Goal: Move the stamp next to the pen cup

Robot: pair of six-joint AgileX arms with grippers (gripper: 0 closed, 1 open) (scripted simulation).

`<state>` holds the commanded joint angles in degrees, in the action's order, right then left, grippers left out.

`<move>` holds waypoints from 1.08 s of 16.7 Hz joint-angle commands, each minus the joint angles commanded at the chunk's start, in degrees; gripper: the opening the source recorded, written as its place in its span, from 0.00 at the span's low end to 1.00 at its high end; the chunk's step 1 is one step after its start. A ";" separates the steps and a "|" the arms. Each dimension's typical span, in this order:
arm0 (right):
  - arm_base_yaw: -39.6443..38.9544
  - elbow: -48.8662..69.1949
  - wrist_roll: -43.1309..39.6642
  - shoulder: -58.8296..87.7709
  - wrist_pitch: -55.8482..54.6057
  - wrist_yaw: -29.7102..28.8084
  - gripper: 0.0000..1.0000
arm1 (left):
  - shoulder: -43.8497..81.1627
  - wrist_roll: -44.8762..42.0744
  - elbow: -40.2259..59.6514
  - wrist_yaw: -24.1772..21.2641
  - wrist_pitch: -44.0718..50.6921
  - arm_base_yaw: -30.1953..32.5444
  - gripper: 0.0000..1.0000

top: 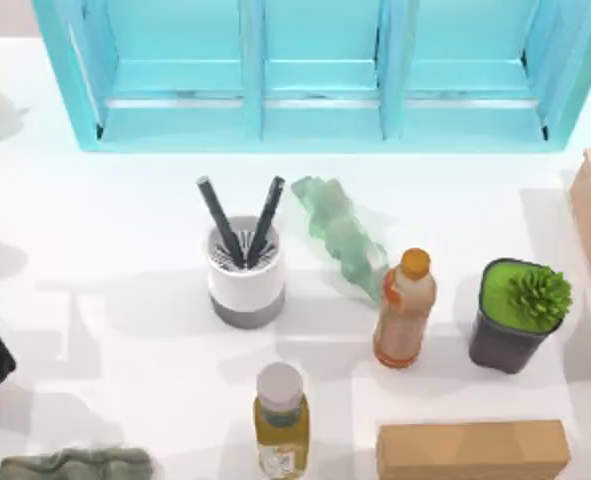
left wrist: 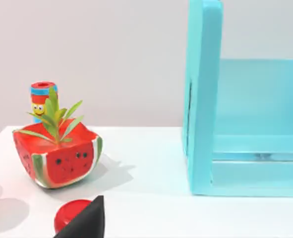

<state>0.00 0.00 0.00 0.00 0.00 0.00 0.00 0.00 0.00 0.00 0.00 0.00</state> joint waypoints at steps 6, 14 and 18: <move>0.00 0.00 0.00 0.00 0.00 0.00 1.00 | 5.88 -0.80 5.90 0.12 4.80 -0.80 1.00; 0.00 0.00 0.00 0.00 0.00 0.00 1.00 | 45.51 -4.92 42.83 -0.10 30.97 -4.16 1.00; 0.00 0.00 0.00 0.00 0.00 0.00 1.00 | 70.65 -7.32 63.91 -0.18 47.38 -6.23 1.00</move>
<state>0.00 0.00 0.00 0.00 0.00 0.00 70.65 -7.32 63.91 -0.18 47.38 -6.23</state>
